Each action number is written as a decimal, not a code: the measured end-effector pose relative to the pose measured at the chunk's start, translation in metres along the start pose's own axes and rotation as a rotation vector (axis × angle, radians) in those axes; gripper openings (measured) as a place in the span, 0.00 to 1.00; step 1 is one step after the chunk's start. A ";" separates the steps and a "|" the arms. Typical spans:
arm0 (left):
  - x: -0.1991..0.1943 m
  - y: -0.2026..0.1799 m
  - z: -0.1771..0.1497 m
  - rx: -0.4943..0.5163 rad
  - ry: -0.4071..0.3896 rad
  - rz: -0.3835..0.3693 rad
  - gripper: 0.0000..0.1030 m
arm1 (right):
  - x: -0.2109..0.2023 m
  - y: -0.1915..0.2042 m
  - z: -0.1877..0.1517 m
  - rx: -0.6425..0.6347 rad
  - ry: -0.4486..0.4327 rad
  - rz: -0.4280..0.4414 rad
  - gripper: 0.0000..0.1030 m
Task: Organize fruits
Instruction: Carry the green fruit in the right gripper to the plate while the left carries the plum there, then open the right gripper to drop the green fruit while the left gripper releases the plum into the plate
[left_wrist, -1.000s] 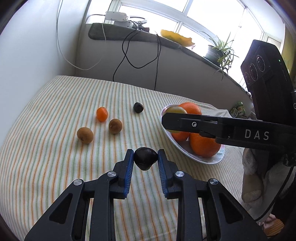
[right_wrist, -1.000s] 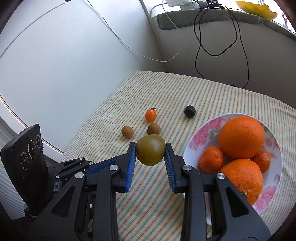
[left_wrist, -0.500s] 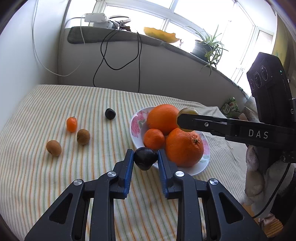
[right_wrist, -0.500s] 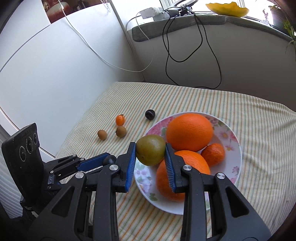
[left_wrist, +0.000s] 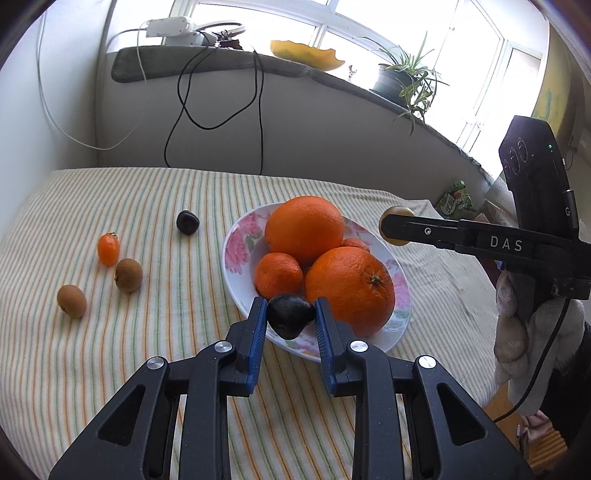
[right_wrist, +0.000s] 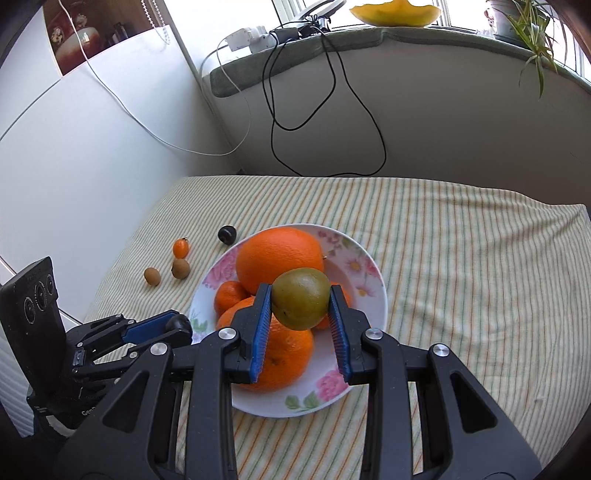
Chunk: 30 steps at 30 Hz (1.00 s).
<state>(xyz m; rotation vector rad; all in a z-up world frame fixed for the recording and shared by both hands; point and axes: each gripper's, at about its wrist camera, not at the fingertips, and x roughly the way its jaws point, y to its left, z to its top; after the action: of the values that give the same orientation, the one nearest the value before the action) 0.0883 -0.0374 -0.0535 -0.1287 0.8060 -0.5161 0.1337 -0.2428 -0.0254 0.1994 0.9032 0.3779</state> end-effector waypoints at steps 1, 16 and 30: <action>0.000 -0.001 0.001 0.001 0.001 0.001 0.24 | 0.000 -0.004 0.000 0.005 0.002 -0.004 0.31; 0.006 -0.005 0.002 0.001 0.011 0.018 0.24 | 0.013 -0.027 -0.010 0.054 0.036 -0.011 0.31; 0.006 -0.009 0.004 0.013 0.008 0.036 0.24 | 0.016 -0.024 -0.012 0.041 0.042 -0.007 0.31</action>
<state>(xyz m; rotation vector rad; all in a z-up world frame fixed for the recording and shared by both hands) 0.0914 -0.0480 -0.0516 -0.0998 0.8116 -0.4878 0.1386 -0.2585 -0.0522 0.2260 0.9536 0.3584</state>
